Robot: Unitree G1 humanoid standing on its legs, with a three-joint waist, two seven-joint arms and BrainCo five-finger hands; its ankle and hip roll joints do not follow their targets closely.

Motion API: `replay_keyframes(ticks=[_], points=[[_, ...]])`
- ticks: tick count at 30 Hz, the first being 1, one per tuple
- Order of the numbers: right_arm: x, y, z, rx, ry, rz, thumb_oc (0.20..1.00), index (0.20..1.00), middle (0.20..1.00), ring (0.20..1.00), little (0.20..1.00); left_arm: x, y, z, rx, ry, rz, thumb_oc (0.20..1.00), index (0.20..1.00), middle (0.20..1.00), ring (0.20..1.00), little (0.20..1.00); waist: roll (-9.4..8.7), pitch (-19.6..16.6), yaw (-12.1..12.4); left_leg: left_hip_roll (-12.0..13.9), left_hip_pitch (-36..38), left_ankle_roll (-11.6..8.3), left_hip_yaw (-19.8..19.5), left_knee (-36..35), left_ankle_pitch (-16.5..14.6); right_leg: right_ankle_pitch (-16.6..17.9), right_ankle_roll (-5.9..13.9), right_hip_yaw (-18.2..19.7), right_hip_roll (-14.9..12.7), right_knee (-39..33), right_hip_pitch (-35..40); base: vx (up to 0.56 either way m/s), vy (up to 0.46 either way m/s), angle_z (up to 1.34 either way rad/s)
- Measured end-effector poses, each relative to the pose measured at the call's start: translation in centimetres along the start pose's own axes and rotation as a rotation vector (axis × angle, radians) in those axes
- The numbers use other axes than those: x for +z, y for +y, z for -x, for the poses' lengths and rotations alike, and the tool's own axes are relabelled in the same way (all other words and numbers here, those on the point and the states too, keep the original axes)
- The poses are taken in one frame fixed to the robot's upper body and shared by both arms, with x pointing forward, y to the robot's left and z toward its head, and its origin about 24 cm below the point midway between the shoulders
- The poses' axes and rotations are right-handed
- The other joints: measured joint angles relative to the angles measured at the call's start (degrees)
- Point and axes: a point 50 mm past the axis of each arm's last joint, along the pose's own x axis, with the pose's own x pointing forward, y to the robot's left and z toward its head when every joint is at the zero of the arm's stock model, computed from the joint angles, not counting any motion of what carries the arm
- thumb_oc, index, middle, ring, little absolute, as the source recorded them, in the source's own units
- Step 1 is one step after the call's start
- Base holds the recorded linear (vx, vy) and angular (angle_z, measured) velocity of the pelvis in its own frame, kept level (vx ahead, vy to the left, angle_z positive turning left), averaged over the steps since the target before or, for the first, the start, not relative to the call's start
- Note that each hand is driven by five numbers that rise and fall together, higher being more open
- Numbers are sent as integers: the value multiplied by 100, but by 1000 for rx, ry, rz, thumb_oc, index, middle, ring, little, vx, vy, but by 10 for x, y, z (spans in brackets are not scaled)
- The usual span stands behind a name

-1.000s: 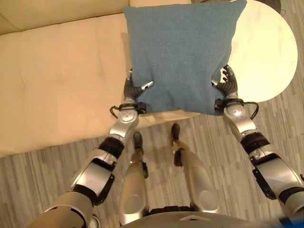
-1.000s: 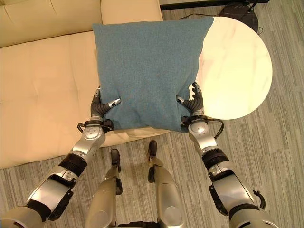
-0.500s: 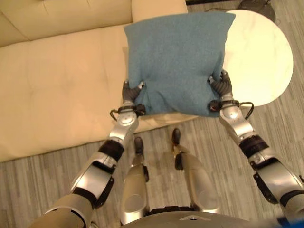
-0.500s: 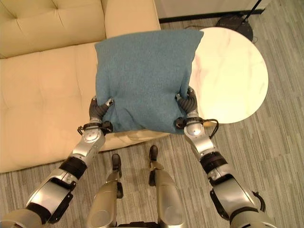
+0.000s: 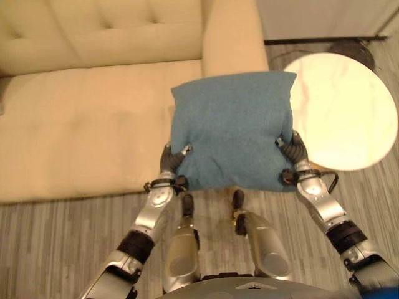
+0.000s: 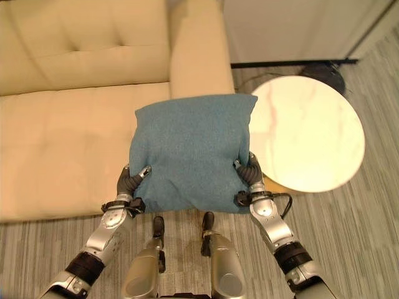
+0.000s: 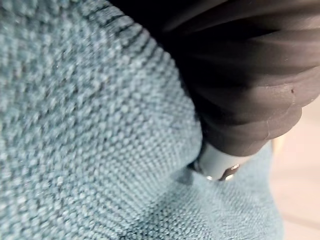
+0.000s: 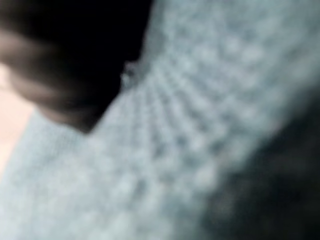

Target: Pick up all the scattered cushions and arrange them neatly on the sofa.

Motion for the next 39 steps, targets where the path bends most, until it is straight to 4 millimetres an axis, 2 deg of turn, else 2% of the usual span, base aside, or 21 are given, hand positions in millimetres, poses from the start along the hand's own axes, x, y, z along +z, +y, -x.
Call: replay_keyframes(ticks=[1, 5, 7, 9, 10, 12, 15, 16, 18, 19, 20, 21, 22, 24, 26, 31, 34, 35, 36, 37, 39], points=[[3, 1, 2, 12, -15, -1, 200, 200, 200, 200, 200, 1, 2, 1, -13, 1, -4, 200, 200, 200, 200, 200, -11, -4, -45, 103, -62, -21, 509, 415, 70, -67, -89, -195, -182, -56, 77, -2, 40, 83], [-5, -8, 19, 17, 8, 0, 200, 200, 200, 200, 200, -12, 1, 10, -48, 50, 5, 200, 200, 200, 200, 200, -52, -307, -165, 211, 652, -141, 1138, 1369, 39, -30, 19, -849, -648, -397, 751, -10, 127, 97], [-8, -11, 25, 23, 19, -1, 200, 200, 200, 200, 200, -15, 0, 13, -69, 58, 6, 200, 200, 200, 200, 200, -74, -567, -290, 197, 870, -166, 1287, 1231, 65, -68, 134, -998, -716, -464, 785, -13, 175, 88], [-10, -21, 29, 10, 24, 5, 200, 200, 200, 200, 200, -14, -7, 13, -109, 55, 14, 200, 200, 200, 200, 200, 120, -807, -523, 118, 1160, -163, 1591, 754, 280, 105, 276, -1370, -733, -445, 823, 5, 270, 86], [-12, -23, 31, 2, 35, -1, 200, 200, 200, 200, 200, -14, -8, 13, -117, 53, 14, 200, 200, 200, 200, 200, 141, -848, -534, 36, 1318, -204, 1561, 449, 170, 160, 330, -1365, -771, -394, 807, -34, 398, 68], [-18, -13, 37, 12, 58, -41, 200, 200, 200, 200, 200, -18, 0, 18, -100, 72, -4, 200, 200, 200, 200, 200, -14, -951, -513, -258, 1397, -196, 1488, 194, 166, 305, 461, -1291, -960, -402, 794, -82, 284, 17], [-27, 4, 44, 54, 100, -69, 200, 200, 200, 200, 200, -20, 15, 22, -78, 81, -76, 200, 200, 200, 200, 200, -177, -1098, -347, -701, 1345, -24, 1248, 44, 55, 697, 765, -934, -1257, -662, 793, -120, 359, 25], [-27, 7, 44, 58, 102, -71, 200, 200, 200, 200, 200, -20, 18, 22, -70, 83, -78, 200, 200, 200, 200, 200, -196, -1104, -283, -758, 1348, 34, 1244, 54, 16, 778, 771, -883, -1306, -680, 790, -118, 316, 42], [-28, 8, 45, 60, 110, -62, 200, 200, 200, 200, 200, -22, 18, 23, -66, 94, -76, 200, 200, 200, 200, 200, -218, -1105, -460, -994, 1293, 198, 899, 40, 36, 879, 858, 97, -1517, -347, 749, -41, 231, 80], [-28, 8, 44, 63, 113, -60, 200, 200, 200, 200, 200, -22, 19, 23, -65, 94, -81, 200, 200, 200, 200, 200, -233, -1102, -486, -1012, 1342, 303, 765, -23, 74, 703, 1079, 730, -1419, -162, 611, 40, 102, 69], [-30, 10, 45, 73, 117, -52, 200, 200, 200, 200, 200, -23, 22, 24, -59, 101, -92, 200, 200, 200, 200, 200, -263, -1130, -438, -966, 1398, 333, 775, -228, 193, 340, 1488, 1446, -978, -20, 533, 29, 52, 50], [-29, 12, 45, 80, 115, -54, 200, 200, 200, 200, 200, -22, 26, 24, -56, 101, -104, 200, 200, 200, 200, 200, -323, -1168, -402, -1016, 1396, 334, 701, -343, 269, 254, 1483, 1435, -742, -5, 570, 29, 52, 28], [-29, 14, 44, 88, 114, -54, 200, 200, 200, 200, 200, -23, 28, 25, -54, 106, -109, 200, 200, 200, 200, 200, -369, -1185, -336, -1033, 1422, 322, 688, -426, 330, 79, 1328, 1296, -607, -18, 556, 34, -37, 21], [-27, 14, 42, 94, 105, -45, 200, 200, 200, 200, 200, -25, 29, 27, -51, 116, -110, 200, 200, 200, 200, 200, -356, -1213, -259, -1033, 1371, 314, 594, -543, 418, 76, 1176, 1273, -482, -296, 642, 36, -49, 17], [-31, 10, 44, 90, 120, -30, 200, 200, 200, 200, 200, -25, 25, 26, -66, 118, -106, 200, 200, 200, 200, 200, -287, -1240, -463, -939, 1202, 215, 81, -584, 596, 72, 1164, 1475, -206, -679, 909, 16, -88, 88], [-32, -5, 44, 74, 122, 19, 200, 200, 200, 200, 200, -33, 14, 31, -93, 144, -81, 200, 200, 200, 200, 200, -224, -1251, -417, -776, 949, 76, -257, -381, 734, 24, 1003, 994, -129, -752, 1020, 44, -54, 59], [-32, -7, 44, 77, 124, 25, 200, 200, 200, 200, 200, -35, 14, 32, -96, 156, -84, 200, 200, 200, 200, 200, -199, -1249, -420, -782, 507, -163, -54, 287, 862, -40, 894, 830, -282, -755, 1061, 50, 22, 42], [-33, -8, 45, 78, 126, 29, 200, 200, 200, 200, 200, -36, 14, 33, -96, 163, -83, 200, 200, 200, 200, 200, -134, -1257, -424, -748, 551, -166, 45, 228, 862, -55, 871, 796, -259, -760, 1102, 147, 73, 26], [-35, -11, 48, 83, 139, 38, 200, 200, 200, 200, 200, -41, 14, 37, -97, 181, -73, 200, 200, 200, 200, 200, 84, -1360, -452, -612, 581, -95, 205, 42, 704, -122, 767, 672, -123, -761, 1132, 157, 87, 25], [-37, -12, 49, 80, 146, 38, 200, 200, 200, 200, 200, -41, 12, 37, -104, 180, -73, 200, 200, 200, 200, 200, 158, -1381, -450, -542, 564, 33, 213, 45, 550, -168, 696, 657, -69, -706, 1113, 127, 68, 21], [-38, -11, 51, 81, 152, 35, 200, 200, 200, 200, 200, -40, 13, 37, -103, 170, -95, 200, 200, 200, 200, 200, 104, -1353, -444, -521, 474, 5, 208, 191, 443, -276, 676, 667, -82, -504, 1007, 132, 66, 3]])
